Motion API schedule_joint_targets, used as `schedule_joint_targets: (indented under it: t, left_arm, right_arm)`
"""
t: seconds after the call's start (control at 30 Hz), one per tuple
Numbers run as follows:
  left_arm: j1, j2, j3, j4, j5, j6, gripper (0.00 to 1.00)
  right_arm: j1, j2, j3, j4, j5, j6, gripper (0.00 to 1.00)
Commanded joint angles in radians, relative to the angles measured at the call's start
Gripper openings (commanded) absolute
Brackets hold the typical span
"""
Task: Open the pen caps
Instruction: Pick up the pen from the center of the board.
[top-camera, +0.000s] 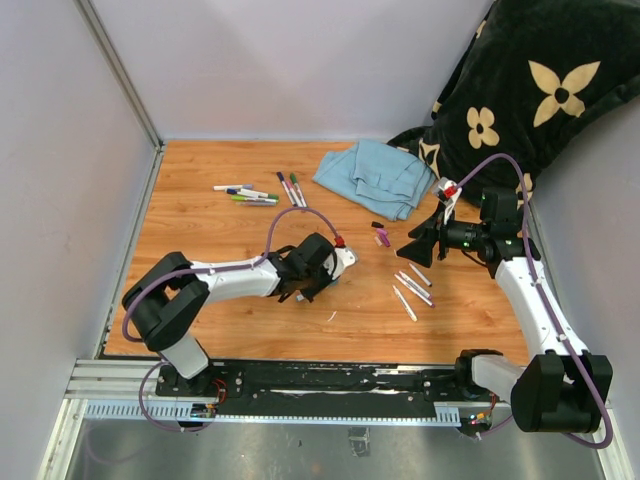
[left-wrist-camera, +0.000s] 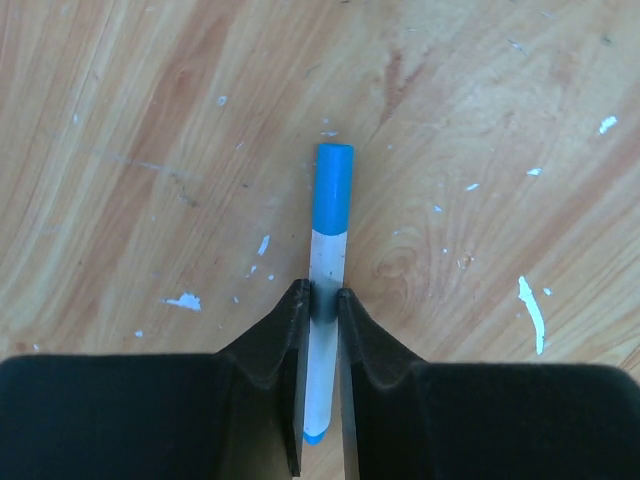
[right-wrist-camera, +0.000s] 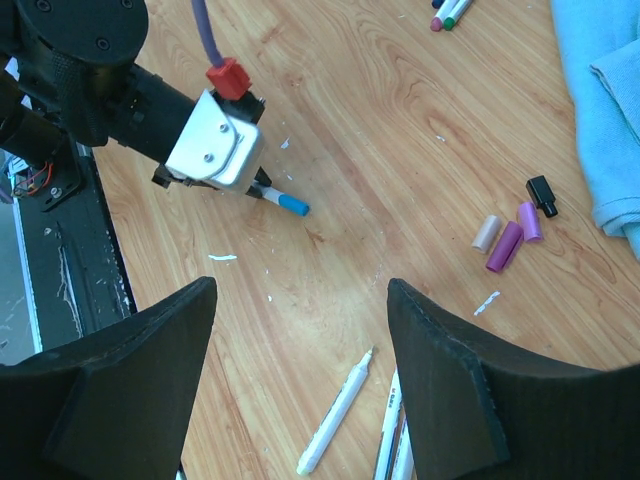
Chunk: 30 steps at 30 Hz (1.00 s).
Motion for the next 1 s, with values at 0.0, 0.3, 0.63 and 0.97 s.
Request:
schedule_joint_targets:
  t: [0.0, 0.3, 0.63, 0.97]
  left_arm:
    - [0.006, 0.053, 0.061, -0.097, -0.095, -0.191, 0.2]
    - [0.042, 0.214, 0.183, -0.251, 0.006, -0.239, 0.37]
    - [0.06, 0.247, 0.213, -0.286, 0.007, -0.24, 0.1]
    - [0.117, 0.087, 0.156, -0.028, -0.046, -0.399, 0.0]
  right_arm:
    - [-0.021, -0.013, 0.03, -0.01, -0.024, 0.01, 0.7]
    - [-0.027, -0.021, 0.029, -0.01, -0.026, 0.013, 0.7]
    - [-0.027, -0.021, 0.017, 0.014, -0.049, 0.035, 0.7]
    - [0.052, 0.018, -0.112, 0.276, -0.069, 0.254, 0.73]
